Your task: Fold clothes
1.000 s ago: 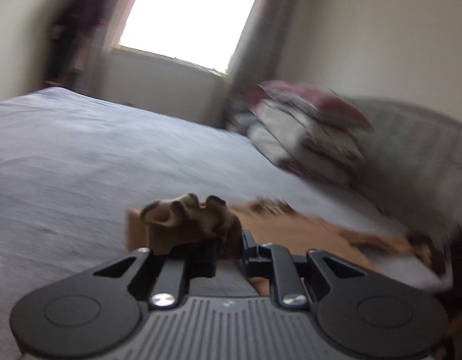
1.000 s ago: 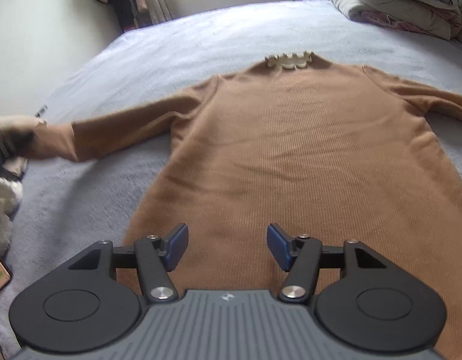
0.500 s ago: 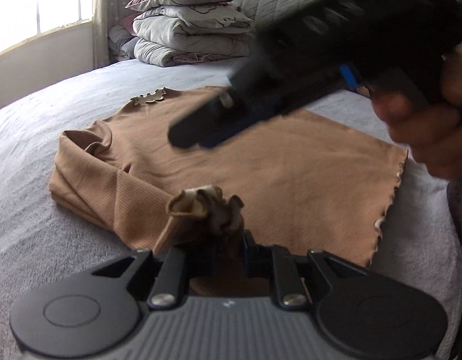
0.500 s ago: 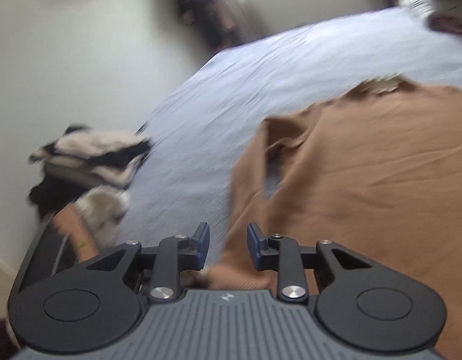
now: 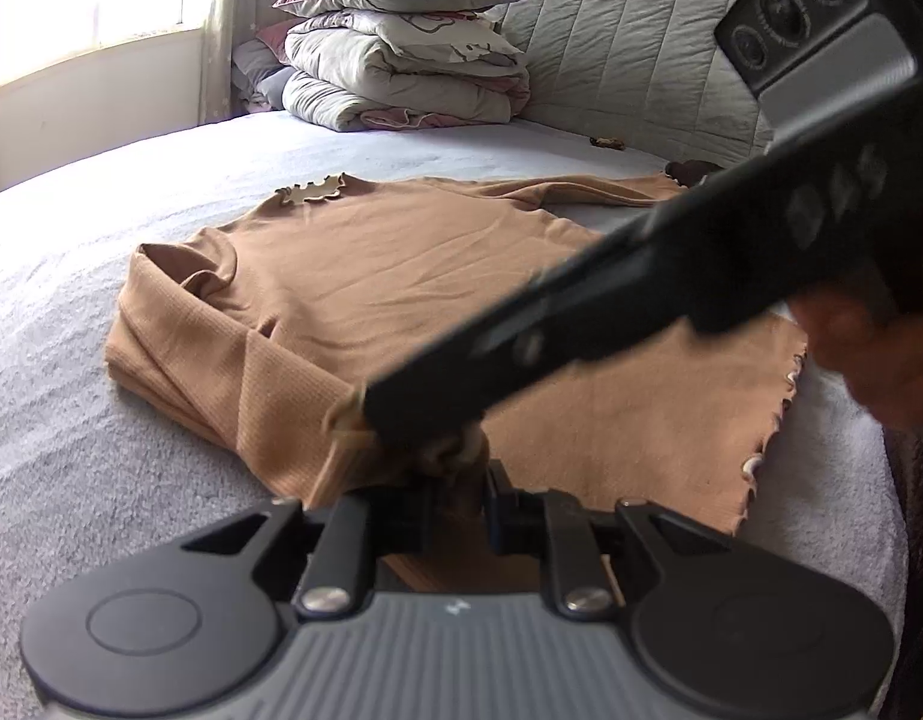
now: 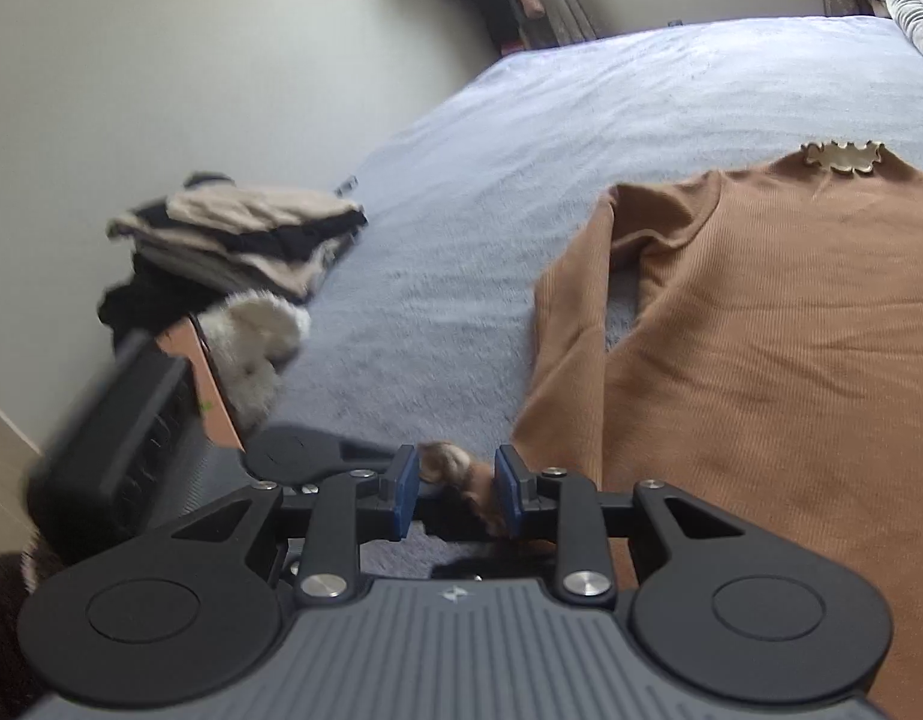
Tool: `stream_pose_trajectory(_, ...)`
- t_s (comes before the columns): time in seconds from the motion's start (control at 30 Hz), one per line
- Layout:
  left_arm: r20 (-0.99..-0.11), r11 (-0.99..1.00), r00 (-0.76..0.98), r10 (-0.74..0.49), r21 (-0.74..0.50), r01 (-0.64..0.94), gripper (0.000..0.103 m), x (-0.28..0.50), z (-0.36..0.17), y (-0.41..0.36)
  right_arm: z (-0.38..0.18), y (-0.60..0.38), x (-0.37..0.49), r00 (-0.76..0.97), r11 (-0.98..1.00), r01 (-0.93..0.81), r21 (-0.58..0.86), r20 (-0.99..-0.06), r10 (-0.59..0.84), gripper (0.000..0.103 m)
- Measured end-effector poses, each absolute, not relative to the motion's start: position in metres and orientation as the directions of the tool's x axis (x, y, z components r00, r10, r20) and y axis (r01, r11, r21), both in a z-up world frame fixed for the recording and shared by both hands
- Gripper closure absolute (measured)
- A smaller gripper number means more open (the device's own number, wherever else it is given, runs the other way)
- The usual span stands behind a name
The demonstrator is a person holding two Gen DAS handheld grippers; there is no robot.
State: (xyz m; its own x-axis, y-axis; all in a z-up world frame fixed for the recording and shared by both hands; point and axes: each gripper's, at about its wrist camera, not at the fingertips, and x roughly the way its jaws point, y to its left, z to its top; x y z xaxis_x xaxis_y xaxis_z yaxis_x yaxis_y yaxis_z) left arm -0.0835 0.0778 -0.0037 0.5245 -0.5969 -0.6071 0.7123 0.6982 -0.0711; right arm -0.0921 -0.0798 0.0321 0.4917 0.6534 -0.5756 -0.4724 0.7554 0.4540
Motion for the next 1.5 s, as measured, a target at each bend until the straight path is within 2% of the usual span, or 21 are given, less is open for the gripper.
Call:
stream_pose_trajectory(0.03,-0.608,0.699,0.525,-0.595,-0.069,0.712,0.085,-0.084,-0.003,0.077,0.031,-0.079,-0.092,0.497,0.761,-0.468,0.449,-0.579,0.647,0.091)
stream_pose_trajectory(0.07,-0.61,0.699,0.525,-0.594,-0.07,0.711,0.085,-0.085,-0.003,0.077,0.031,-0.08,-0.093,0.509,0.766,-0.462,0.447,-0.574,0.641,0.095)
stream_pose_trajectory(0.17,-0.603,0.709,0.533,-0.594,-0.078,0.701,0.079,-0.088,0.002,0.079,0.039,-0.095,-0.104,0.578,0.789,-0.409,0.458,-0.539,0.613,0.095)
stream_pose_trajectory(0.3,-0.538,0.714,0.55,-0.638,-0.148,0.684,0.056,-0.096,0.018,0.085,0.047,-0.123,-0.114,0.626,0.767,-0.346,0.54,-0.476,0.618,0.096)
stream_pose_trajectory(0.43,-0.448,0.716,0.594,-0.668,-0.172,0.676,0.044,-0.111,0.037,0.084,0.047,-0.138,-0.111,0.621,0.666,-0.308,0.679,-0.386,0.682,0.096)
stream_pose_trajectory(0.53,-0.393,0.757,0.667,-0.633,-0.133,0.64,0.041,-0.123,0.048,0.079,0.046,-0.136,-0.111,0.601,0.613,-0.312,0.726,-0.348,0.719,0.096)
stream_pose_trajectory(0.67,-0.33,0.847,0.797,-0.506,-0.011,0.532,0.042,-0.138,0.054,0.071,0.049,-0.134,-0.113,0.58,0.548,-0.333,0.767,-0.292,0.761,0.097)
stream_pose_trajectory(0.77,-0.267,0.896,0.866,-0.424,0.02,0.445,0.058,-0.141,0.059,0.073,0.052,-0.138,-0.112,0.577,0.473,-0.34,0.813,-0.217,0.787,0.098)
stream_pose_trajectory(0.8,-0.254,0.905,0.876,-0.41,0.007,0.426,0.084,-0.141,0.06,0.076,0.053,-0.14,-0.112,0.578,0.448,-0.341,0.826,-0.191,0.793,0.098)
stream_pose_trajectory(0.83,-0.242,0.917,0.889,-0.388,-0.005,0.399,0.097,-0.14,0.061,0.079,0.054,-0.141,-0.112,0.579,0.43,-0.344,0.835,-0.172,0.797,0.101)
stream_pose_trajectory(0.97,-0.195,0.961,0.943,-0.269,0.018,0.277,0.098,-0.132,0.078,0.097,0.056,-0.143,-0.108,0.589,0.403,-0.349,0.846,-0.137,0.796,0.101)
stream_pose_trajectory(1.07,-0.174,0.978,0.965,-0.195,0.043,0.206,0.098,-0.114,0.101,0.125,0.055,-0.151,-0.104,0.614,0.422,-0.324,0.847,-0.151,0.775,0.099)
stream_pose_trajectory(1.2,-0.209,0.985,0.966,-0.149,0.052,0.164,0.098,-0.078,0.141,0.176,0.044,-0.162,-0.091,0.649,0.434,-0.238,0.869,-0.191,0.737,0.099)
stream_pose_trajectory(1.33,-0.298,0.993,0.949,-0.106,0.019,0.117,0.098,-0.022,0.174,0.227,0.036,-0.16,-0.079,0.66,0.46,-0.191,0.867,-0.233,0.714,0.099)
stream_pose_trajectory(1.5,-0.569,0.998,0.82,0.064,0.038,-0.052,0.098,0.054,0.142,0.288,0.027,-0.137,-0.065,0.639,0.608,-0.18,0.774,-0.378,0.67,0.098)
